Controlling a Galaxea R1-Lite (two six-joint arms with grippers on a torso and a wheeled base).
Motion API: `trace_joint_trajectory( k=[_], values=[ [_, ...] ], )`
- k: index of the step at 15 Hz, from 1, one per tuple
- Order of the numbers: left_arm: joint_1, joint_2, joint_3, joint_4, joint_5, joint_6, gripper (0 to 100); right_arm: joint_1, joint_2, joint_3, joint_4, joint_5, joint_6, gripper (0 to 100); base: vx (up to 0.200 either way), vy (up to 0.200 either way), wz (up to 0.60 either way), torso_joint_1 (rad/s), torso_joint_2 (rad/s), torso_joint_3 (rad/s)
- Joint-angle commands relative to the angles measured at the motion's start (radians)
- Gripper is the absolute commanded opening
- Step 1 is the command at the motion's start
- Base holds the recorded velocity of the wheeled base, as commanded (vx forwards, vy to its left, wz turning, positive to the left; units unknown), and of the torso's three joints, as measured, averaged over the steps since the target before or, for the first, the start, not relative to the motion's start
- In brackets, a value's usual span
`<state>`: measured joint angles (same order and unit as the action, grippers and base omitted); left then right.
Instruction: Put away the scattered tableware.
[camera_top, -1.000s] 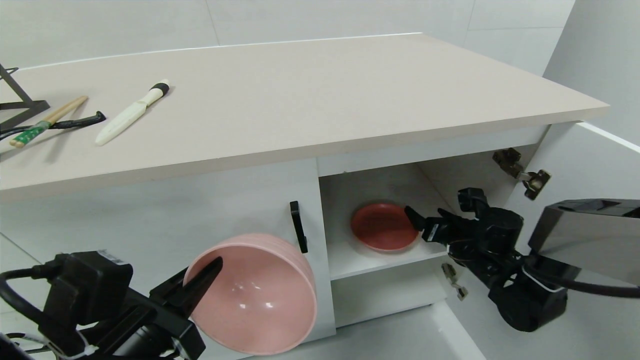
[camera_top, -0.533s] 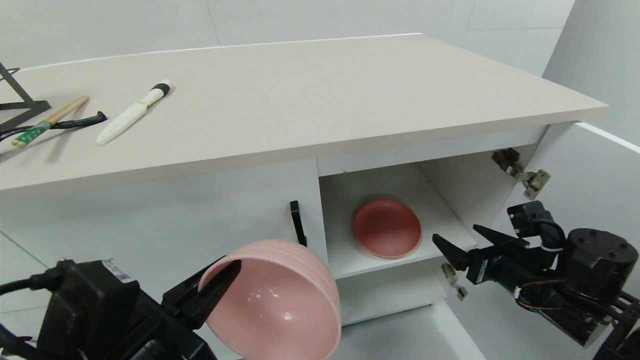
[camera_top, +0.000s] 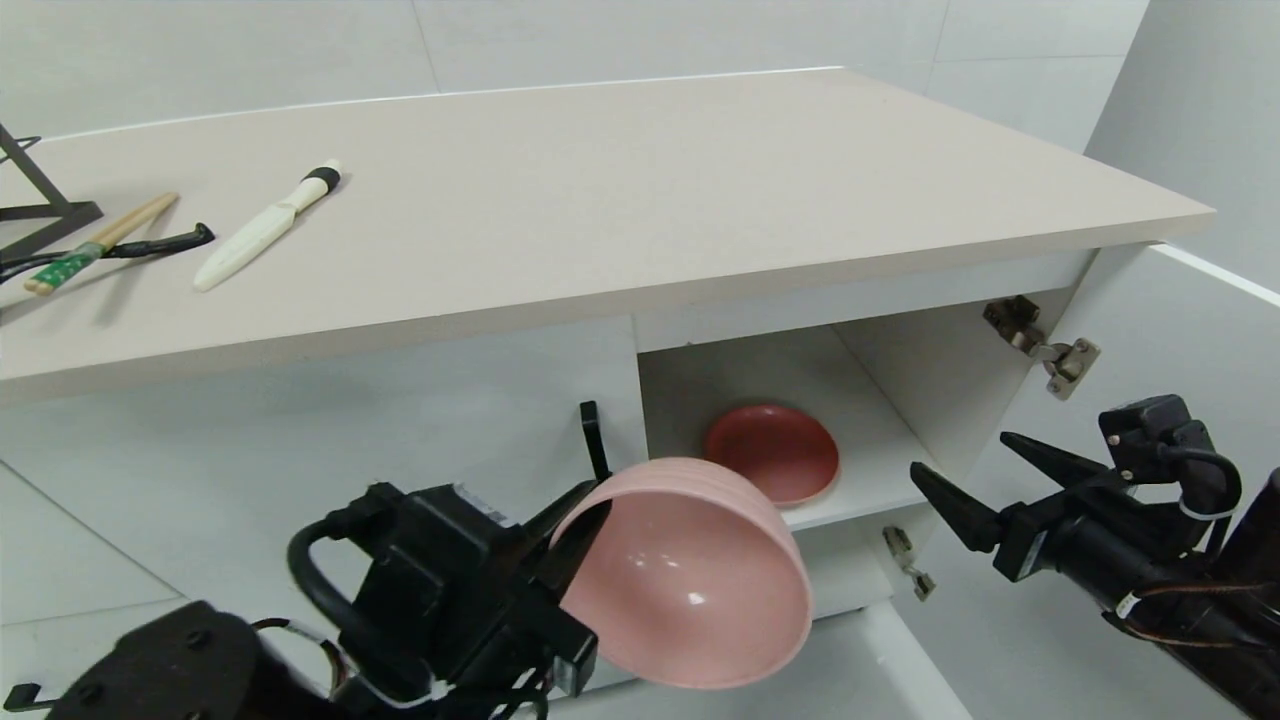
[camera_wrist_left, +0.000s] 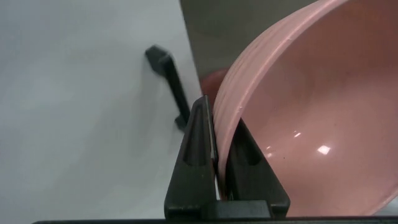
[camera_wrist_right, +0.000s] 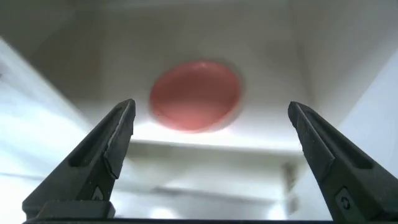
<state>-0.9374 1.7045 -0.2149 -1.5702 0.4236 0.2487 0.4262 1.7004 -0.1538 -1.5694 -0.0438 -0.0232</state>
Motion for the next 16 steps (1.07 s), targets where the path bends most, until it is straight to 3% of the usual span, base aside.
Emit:
trace_joint_trajectory(
  k=[1,4,7,8,16],
  values=[
    [-0.032,0.138,-0.120,-0.001,0.020,0.029,0,-0.003,0.007,-0.016,-0.001,-0.001,-0.027,100,0.000,0.000,0.00,0.000,0.00,0.000],
    [-0.115,0.259,-0.268,-0.001,0.129,0.047,0,0.000,-0.056,-0.041,-0.001,-0.001,-0.032,100,0.000,0.000,0.00,0.000,0.00,0.000],
    [-0.119,0.328,-0.350,-0.001,0.210,0.053,0,0.002,-0.085,-0.047,-0.001,-0.001,-0.034,100,0.000,0.000,0.00,0.000,0.00,0.000],
    [-0.119,0.354,-0.417,-0.001,0.250,0.055,0,0.009,-0.085,-0.049,-0.001,0.001,-0.034,100,0.000,0.000,0.00,0.000,0.00,0.000],
    [-0.104,0.377,-0.455,-0.001,0.291,0.043,0,0.011,-0.113,-0.064,-0.001,0.001,-0.034,100,0.000,0.000,0.00,0.000,0.00,0.000]
  ],
)
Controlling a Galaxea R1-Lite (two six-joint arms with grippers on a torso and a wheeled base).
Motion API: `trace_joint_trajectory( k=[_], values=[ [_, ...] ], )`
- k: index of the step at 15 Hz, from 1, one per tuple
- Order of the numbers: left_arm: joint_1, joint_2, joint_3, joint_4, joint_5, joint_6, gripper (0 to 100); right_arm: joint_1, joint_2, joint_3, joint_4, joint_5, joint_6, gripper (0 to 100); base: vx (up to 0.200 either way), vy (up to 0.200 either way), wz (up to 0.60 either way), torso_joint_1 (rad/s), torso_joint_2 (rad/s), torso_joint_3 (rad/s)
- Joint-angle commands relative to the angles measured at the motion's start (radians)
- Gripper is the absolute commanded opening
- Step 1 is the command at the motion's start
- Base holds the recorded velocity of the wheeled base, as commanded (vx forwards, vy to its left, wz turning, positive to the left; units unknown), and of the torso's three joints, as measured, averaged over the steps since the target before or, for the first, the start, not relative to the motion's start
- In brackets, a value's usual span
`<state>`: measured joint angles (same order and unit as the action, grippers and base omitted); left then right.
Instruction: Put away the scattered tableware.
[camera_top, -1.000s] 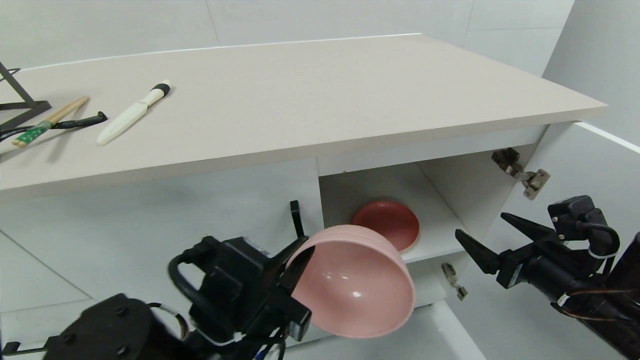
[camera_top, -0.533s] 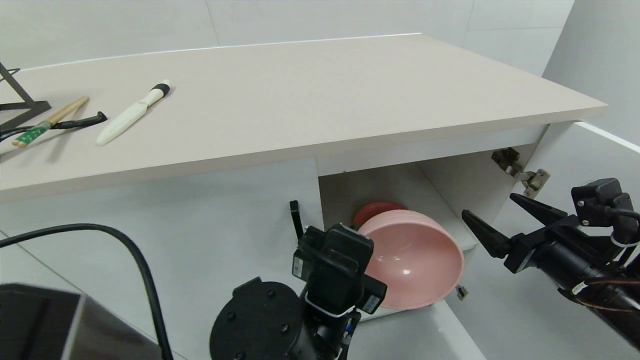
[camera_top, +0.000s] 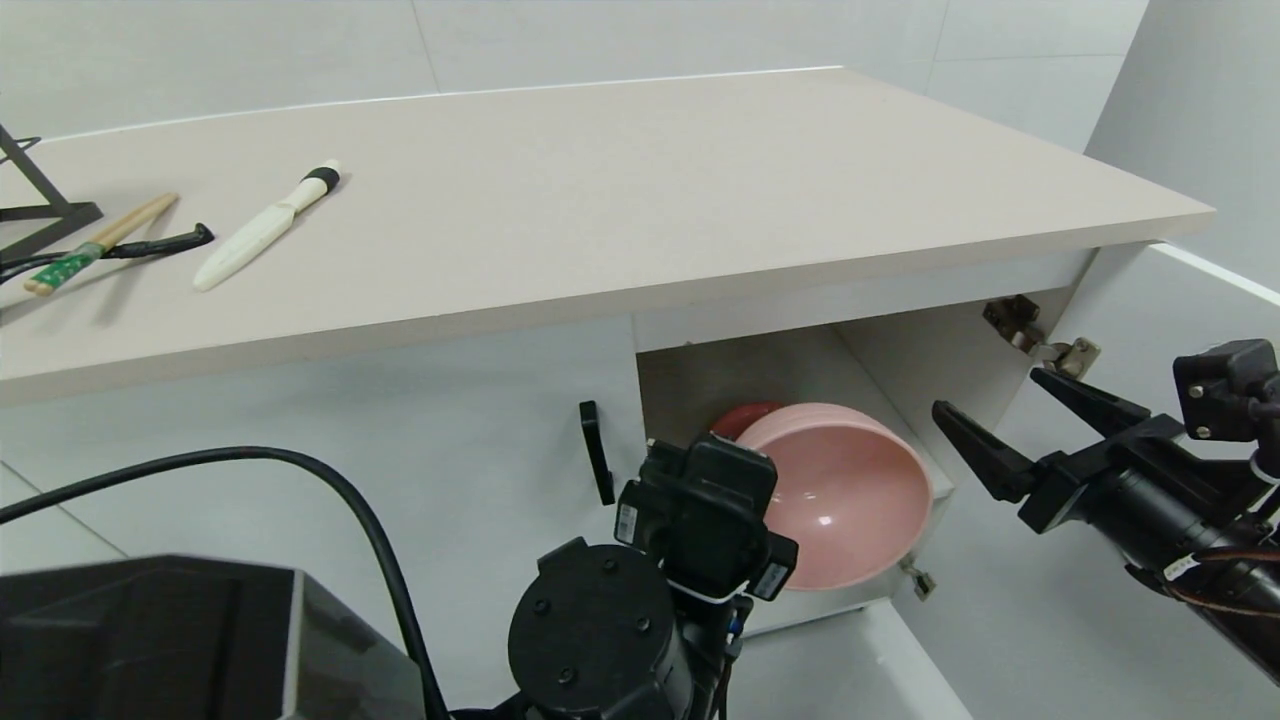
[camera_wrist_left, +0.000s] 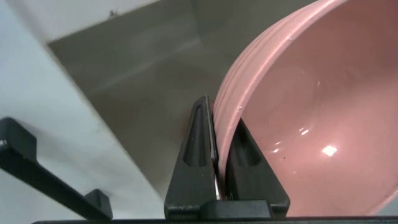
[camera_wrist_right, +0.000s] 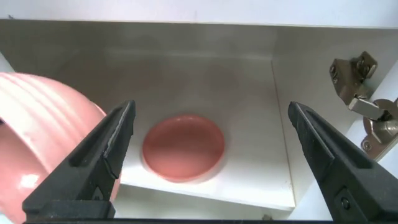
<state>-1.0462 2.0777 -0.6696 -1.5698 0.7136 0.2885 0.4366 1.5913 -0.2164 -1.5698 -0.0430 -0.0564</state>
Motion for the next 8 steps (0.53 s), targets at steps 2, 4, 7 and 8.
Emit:
trace_joint_trajectory(
  k=[2,4,7,8],
  values=[
    [0.014,0.007,-0.064,-0.001,0.026,-0.071,0,0.001,-0.010,-0.001,-0.001,0.000,0.004,100,0.000,0.000,0.00,0.000,0.00,0.000],
    [0.014,0.010,-0.064,-0.001,0.038,-0.074,0,0.002,-0.022,-0.003,-0.001,0.000,0.007,100,0.000,0.000,0.00,0.000,0.00,0.000],
    [0.015,0.033,-0.073,-0.001,0.041,-0.094,0,0.048,-0.048,-0.001,-0.001,0.000,0.007,100,0.000,0.000,0.00,0.000,0.00,0.000],
    [0.017,0.039,-0.084,-0.001,0.044,-0.098,0,0.062,-0.054,0.002,-0.001,0.000,0.007,100,0.000,0.000,0.00,0.000,0.00,0.000]
  ],
)
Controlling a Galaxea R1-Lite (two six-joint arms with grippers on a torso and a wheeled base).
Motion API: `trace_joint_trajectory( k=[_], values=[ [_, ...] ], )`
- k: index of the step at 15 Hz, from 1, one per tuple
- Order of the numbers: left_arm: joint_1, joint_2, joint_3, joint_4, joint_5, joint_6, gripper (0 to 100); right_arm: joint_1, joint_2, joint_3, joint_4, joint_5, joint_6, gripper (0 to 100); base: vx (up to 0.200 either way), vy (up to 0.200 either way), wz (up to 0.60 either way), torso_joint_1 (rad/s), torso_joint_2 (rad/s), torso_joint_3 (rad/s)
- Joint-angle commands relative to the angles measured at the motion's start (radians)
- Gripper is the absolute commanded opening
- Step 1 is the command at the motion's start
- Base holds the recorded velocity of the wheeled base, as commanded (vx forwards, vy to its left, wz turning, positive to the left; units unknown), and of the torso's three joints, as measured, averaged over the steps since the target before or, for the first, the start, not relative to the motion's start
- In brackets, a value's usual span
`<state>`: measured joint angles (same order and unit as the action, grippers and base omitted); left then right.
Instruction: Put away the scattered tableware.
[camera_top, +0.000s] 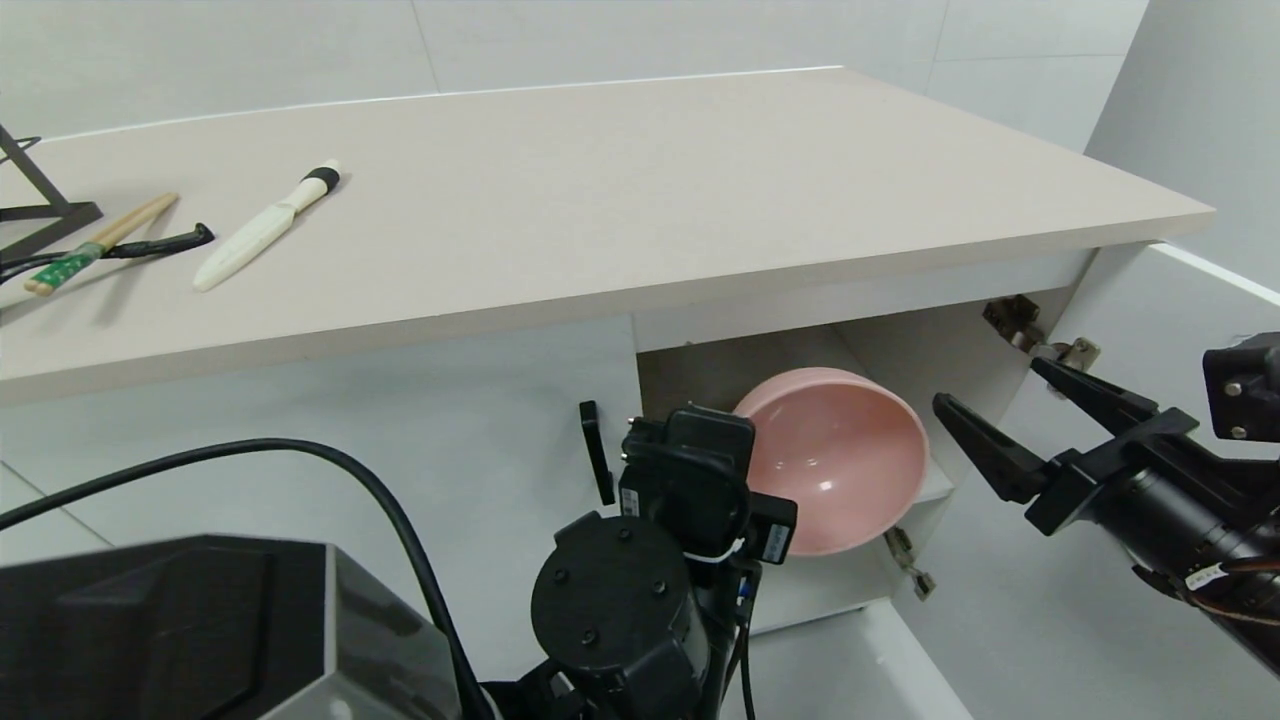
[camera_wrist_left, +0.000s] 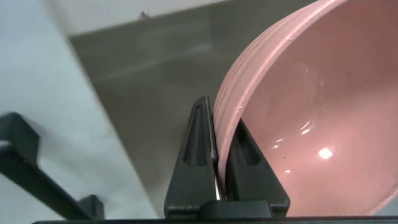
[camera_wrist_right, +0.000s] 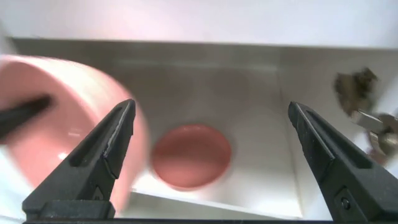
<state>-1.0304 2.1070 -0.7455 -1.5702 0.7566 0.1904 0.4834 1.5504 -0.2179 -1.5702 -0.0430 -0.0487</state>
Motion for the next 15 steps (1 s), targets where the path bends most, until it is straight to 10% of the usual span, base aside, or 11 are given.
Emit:
trace_joint_trajectory(
  k=[1,15],
  values=[
    [0.018,0.016,-0.029,-0.001,0.009,-0.002,0,0.032,-0.015,0.009,-0.001,0.000,-0.002,100,0.000,0.000,0.00,0.000,0.00,0.000],
    [0.026,0.114,-0.202,-0.001,-0.025,0.052,0,-0.025,0.115,-0.037,-0.001,-0.005,0.001,100,0.000,0.000,0.00,0.000,0.00,0.000]
  ],
)
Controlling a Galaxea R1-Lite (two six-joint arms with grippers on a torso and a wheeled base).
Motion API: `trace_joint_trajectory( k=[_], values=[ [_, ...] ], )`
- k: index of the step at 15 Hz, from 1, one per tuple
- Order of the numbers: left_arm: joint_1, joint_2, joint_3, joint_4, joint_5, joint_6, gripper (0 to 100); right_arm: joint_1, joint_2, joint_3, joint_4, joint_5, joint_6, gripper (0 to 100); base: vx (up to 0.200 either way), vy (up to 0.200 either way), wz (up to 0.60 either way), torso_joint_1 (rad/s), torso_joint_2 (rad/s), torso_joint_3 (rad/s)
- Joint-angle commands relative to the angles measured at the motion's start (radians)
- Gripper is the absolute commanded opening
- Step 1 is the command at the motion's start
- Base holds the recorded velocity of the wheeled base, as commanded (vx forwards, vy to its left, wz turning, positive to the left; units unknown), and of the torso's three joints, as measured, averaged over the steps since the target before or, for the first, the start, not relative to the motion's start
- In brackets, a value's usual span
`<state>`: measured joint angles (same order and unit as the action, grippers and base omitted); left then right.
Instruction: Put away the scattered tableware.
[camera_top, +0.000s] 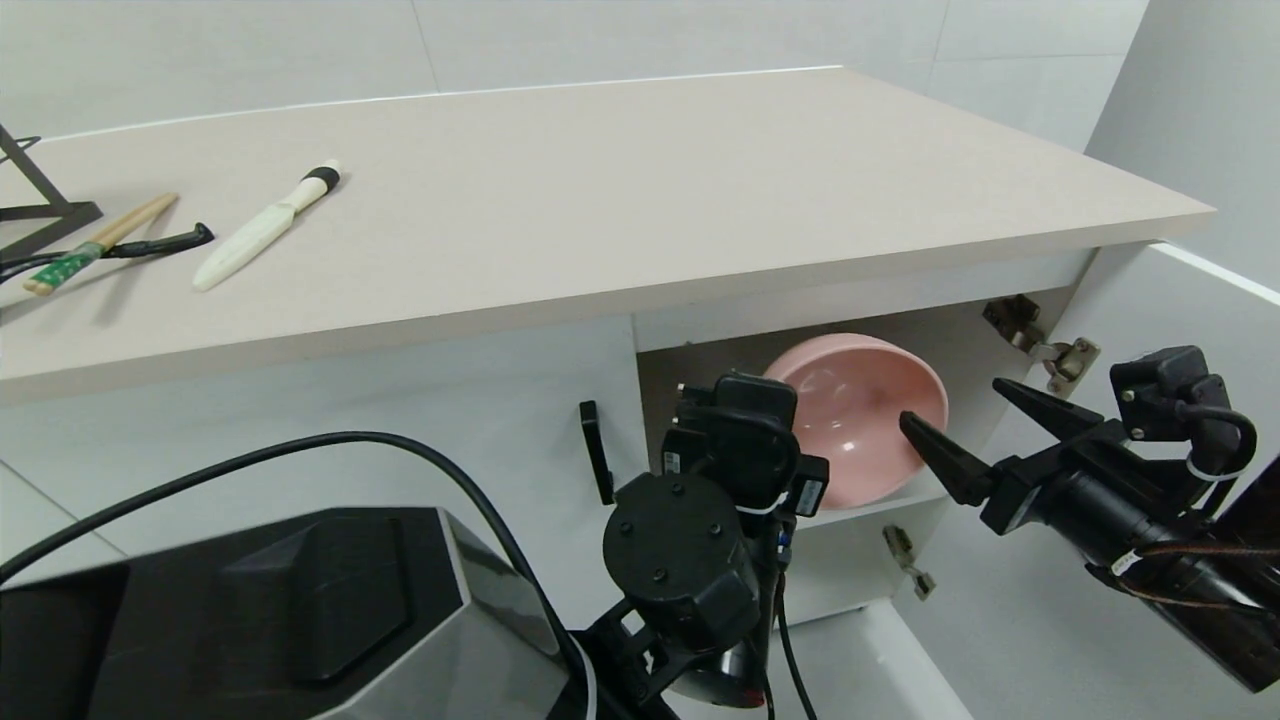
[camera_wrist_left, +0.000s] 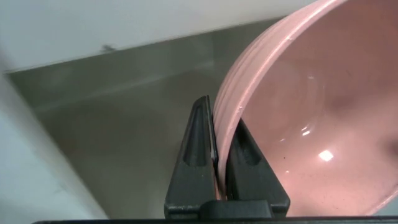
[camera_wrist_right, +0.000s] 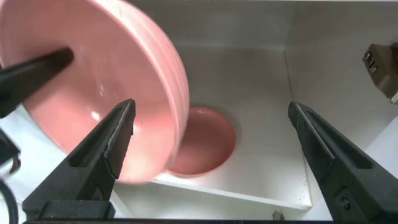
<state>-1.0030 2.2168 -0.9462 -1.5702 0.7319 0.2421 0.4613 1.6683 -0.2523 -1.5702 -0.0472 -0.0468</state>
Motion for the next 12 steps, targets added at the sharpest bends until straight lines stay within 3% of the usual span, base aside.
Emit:
trace_joint_trajectory(
  k=[1,4,6,7,12],
  values=[
    [-0.002,0.004,-0.002,-0.001,-0.005,0.000,0,-0.003,-0.009,-0.002,-0.001,0.000,-0.001,100,0.000,0.000,0.00,0.000,0.00,0.000],
    [-0.009,0.001,0.003,-0.001,-0.074,0.000,0,-0.001,-0.021,-0.004,-0.001,0.001,0.001,100,0.000,0.000,0.00,0.000,0.00,0.000],
    [-0.014,0.001,-0.003,-0.001,-0.089,0.003,0,-0.001,-0.030,0.001,-0.001,0.001,0.001,100,0.000,0.000,0.00,0.000,0.00,0.000],
    [-0.016,0.001,-0.003,-0.001,-0.089,0.003,0,0.000,-0.030,0.007,-0.001,0.001,0.001,0,0.000,0.000,0.00,0.000,0.00,0.000],
    [-0.016,0.001,-0.005,-0.001,-0.089,0.009,0,0.054,-0.041,0.005,-0.001,0.001,0.001,0,0.000,0.000,0.00,0.000,0.00,0.000]
  ],
)
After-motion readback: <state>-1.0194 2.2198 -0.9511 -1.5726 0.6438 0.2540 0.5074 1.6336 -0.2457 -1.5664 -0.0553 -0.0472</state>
